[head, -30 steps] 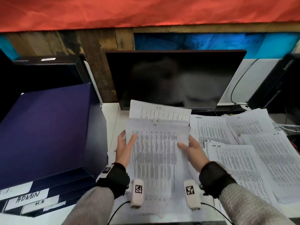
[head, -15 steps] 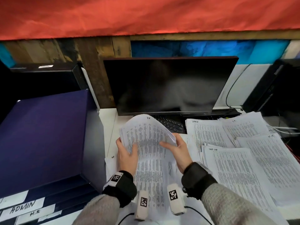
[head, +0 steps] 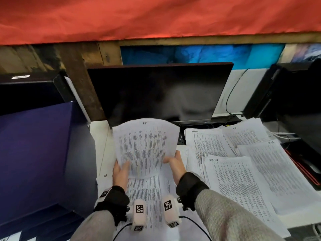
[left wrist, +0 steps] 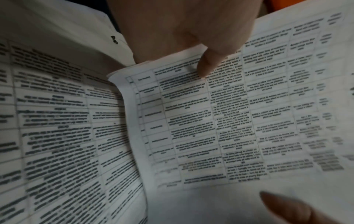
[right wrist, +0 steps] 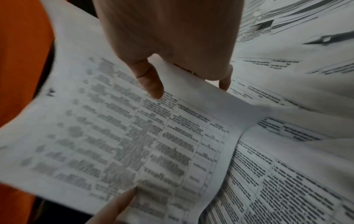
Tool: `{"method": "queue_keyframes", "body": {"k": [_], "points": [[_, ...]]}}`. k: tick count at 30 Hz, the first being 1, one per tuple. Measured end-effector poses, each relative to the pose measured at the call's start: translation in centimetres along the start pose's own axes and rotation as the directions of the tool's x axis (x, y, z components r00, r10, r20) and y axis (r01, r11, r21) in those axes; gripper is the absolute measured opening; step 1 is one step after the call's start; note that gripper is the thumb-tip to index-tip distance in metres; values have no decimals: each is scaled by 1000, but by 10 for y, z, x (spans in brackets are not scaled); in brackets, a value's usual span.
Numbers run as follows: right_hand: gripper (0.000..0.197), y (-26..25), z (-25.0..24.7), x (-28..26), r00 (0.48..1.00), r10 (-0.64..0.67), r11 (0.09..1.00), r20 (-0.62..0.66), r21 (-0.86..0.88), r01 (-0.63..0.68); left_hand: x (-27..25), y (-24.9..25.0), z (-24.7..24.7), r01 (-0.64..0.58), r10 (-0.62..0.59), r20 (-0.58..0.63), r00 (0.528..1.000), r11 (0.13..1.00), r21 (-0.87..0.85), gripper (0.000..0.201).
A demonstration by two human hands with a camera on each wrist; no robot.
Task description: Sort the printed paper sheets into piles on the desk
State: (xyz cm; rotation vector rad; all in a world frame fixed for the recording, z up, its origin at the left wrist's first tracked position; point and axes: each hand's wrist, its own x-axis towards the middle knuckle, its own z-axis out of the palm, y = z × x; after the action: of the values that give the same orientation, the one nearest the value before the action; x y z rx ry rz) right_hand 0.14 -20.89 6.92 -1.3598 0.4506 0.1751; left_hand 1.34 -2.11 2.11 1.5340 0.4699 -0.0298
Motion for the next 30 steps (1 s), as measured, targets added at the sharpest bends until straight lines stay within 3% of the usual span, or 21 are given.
{"method": "queue_keyframes", "body": {"k": [3, 6, 8, 10, 12, 14, 16, 19, 23, 26, 30], "points": [[41, -2, -15, 5, 1000, 27, 999, 17, 19, -27, -8, 13, 1, -28, 28, 9, 1000, 1000, -2, 35], [41, -8, -37, 7, 997, 20, 999, 79, -48, -16, -21, 31, 15, -202, 185, 103, 977, 961, 189, 32], [48, -16, -64, 10, 994, -23, 993, 110, -114, 36, -28, 40, 30, -351, 300, 189, 935, 854, 384, 27], [59, -26, -102, 19, 992, -87, 962, 97, -251, 109, -36, 49, 49, -473, 419, 235, 877, 673, 569, 22], [60, -35, -150, 34, 993, -111, 869, 30, -482, 111, -42, 57, 69, -567, 528, 279, 802, 530, 630, 18], [48, -43, -203, 51, 990, -135, 715, -49, -696, 63, -48, 61, 91, -603, 557, 312, 770, 473, 643, 18], [42, -52, -252, 66, 988, -121, 555, -92, -832, -10, -53, 65, 115, -595, 551, 301, 778, 494, 633, 16], [44, -62, -308, 85, 991, -66, 366, -118, -927, -87, -58, 66, 151, -570, 518, 271, 812, 599, 563, 12], [55, -62, -353, 110, 994, 30, 108, -110, -988, -112, -68, 61, 193, -453, 343, 309, 887, 774, 443, 21], [57, -54, -371, 126, 996, 76, 24, -49, -998, -51, -79, 52, 215, -355, 246, 301, 921, 849, 393, 25], [64, -51, -377, 135, 990, 143, -5, -4, -1000, -4, -82, 31, 230, -239, 155, 245, 957, 899, 367, 31]]}}
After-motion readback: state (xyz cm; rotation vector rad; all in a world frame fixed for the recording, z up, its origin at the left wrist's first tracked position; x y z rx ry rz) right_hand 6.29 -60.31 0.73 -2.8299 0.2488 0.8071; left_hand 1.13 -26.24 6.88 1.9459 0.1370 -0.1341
